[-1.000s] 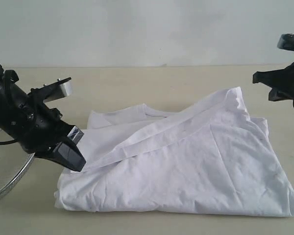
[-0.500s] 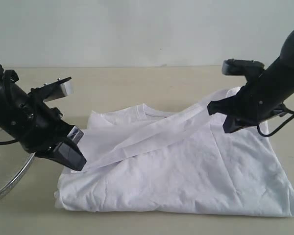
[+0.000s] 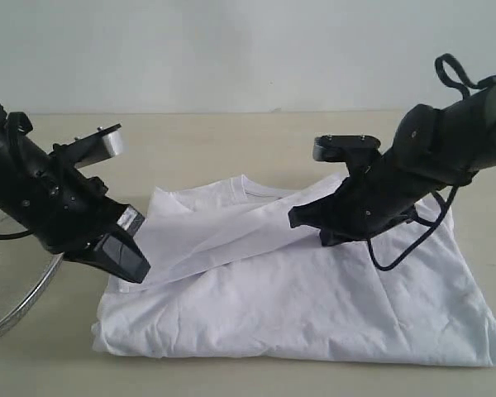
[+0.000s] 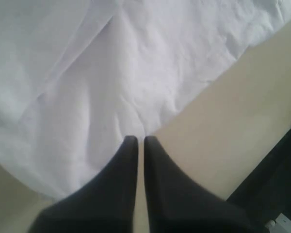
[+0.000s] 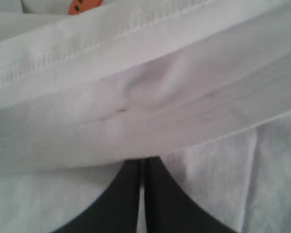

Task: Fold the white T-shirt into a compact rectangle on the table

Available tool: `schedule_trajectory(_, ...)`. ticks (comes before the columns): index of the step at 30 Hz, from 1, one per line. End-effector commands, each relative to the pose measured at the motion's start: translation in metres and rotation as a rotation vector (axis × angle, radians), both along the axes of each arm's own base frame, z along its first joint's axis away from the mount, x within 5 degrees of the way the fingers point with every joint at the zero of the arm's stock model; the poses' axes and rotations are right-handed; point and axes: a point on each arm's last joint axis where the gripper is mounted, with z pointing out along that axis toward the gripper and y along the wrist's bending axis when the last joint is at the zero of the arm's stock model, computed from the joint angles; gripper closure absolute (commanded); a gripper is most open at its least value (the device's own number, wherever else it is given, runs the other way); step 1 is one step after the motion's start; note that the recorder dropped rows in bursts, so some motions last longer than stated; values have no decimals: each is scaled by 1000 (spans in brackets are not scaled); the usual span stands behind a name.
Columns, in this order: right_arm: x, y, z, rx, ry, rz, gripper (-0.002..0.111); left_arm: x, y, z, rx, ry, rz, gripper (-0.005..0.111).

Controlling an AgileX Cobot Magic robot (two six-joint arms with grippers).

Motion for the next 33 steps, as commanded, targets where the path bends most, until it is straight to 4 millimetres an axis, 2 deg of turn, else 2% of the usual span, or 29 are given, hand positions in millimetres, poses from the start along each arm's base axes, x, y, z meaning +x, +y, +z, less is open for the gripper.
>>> schedule_trajectory(1,16,4,5,57,-78,-102,108,0,-2,4,-12,-16,-9,102)
schedule_trajectory(6,56,12,25,153,-162,-208,108,0,-2,4,-14,-16,-7,102)
schedule_trajectory(9,72,17,36,200,-180,-237,108,-1,-3,5,-32,1,-5,102)
schedule_trajectory(13,85,23,54,227,-214,-211,108,-3,-3,6,-36,11,-14,102)
schedule_trajectory(16,88,27,66,217,-186,-138,108,-4,-3,8,-39,8,-16,102)
schedule_trajectory(23,75,30,87,164,-103,13,108,-2,-2,12,-30,-26,-28,102)
schedule_trajectory(26,66,29,101,168,-101,34,108,3,-1,16,-5,-114,-137,102)
schedule_trajectory(29,50,24,119,171,-154,19,108,10,2,20,52,-195,-195,102)
schedule_trajectory(33,18,15,125,158,-164,11,108,20,6,23,128,-369,-353,102)
